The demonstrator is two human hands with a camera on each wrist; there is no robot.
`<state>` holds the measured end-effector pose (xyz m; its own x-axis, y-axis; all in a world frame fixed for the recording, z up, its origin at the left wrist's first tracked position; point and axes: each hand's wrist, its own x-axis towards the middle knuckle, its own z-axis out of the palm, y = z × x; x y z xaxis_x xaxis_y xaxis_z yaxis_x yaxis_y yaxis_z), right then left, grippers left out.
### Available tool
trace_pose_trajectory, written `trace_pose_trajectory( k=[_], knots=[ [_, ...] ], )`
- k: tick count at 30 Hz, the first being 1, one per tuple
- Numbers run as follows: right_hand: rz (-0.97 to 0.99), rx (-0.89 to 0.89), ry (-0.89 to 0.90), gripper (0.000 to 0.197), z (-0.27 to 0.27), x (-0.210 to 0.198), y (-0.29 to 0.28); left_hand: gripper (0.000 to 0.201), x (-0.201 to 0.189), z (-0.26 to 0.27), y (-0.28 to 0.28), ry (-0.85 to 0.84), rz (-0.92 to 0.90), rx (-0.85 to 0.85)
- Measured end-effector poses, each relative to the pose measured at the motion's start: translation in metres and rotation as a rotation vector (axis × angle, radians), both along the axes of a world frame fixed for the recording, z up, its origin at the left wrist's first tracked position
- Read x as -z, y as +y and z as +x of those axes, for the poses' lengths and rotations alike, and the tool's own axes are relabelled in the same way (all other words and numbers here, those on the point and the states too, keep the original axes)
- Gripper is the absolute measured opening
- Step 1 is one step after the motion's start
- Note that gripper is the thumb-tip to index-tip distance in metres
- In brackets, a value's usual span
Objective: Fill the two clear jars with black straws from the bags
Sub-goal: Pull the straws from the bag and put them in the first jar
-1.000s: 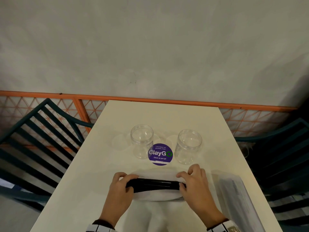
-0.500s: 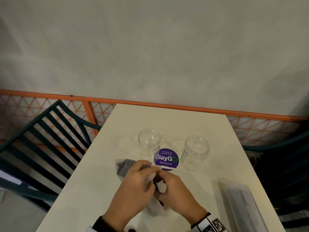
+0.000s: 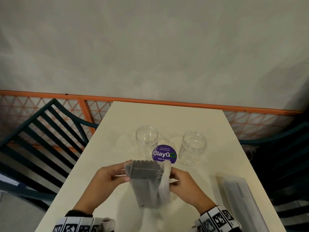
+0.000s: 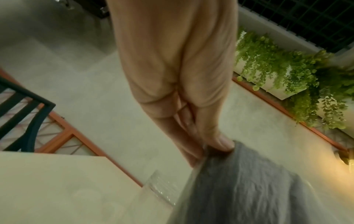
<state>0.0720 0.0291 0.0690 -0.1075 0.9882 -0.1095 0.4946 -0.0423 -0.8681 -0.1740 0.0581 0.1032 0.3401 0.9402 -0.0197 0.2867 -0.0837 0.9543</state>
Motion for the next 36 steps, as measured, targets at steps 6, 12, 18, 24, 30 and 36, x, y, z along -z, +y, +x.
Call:
trace_pose_trajectory(
  k=[6, 12, 18, 24, 30, 36],
  knots=[
    [0.007, -0.029, 0.106, 0.035, 0.002, -0.002, -0.002, 0.019, 0.023, 0.014, -0.005, -0.109, 0.060, -0.306],
    [0.003, -0.102, 0.134, 0.048, -0.001, -0.002, -0.002, 0.017, 0.040, 0.027, -0.010, -0.306, 0.005, -0.418],
    [0.050, 0.027, 0.249, 0.031, 0.004, 0.000, 0.000, 0.028, 0.030, 0.012, -0.014, -0.368, -0.120, -0.171],
    [0.013, -0.025, 0.302, 0.042, 0.002, -0.007, -0.002, 0.008, 0.032, 0.016, -0.006, -0.299, -0.036, -0.281],
    [0.032, 0.051, 0.313, 0.048, -0.003, -0.005, -0.002, 0.025, 0.044, 0.034, -0.010, -0.315, -0.024, -0.367],
    [0.051, 0.107, 0.275, 0.037, 0.002, -0.009, -0.001, 0.035, 0.041, 0.019, -0.009, -0.343, -0.094, -0.083]
  ],
)
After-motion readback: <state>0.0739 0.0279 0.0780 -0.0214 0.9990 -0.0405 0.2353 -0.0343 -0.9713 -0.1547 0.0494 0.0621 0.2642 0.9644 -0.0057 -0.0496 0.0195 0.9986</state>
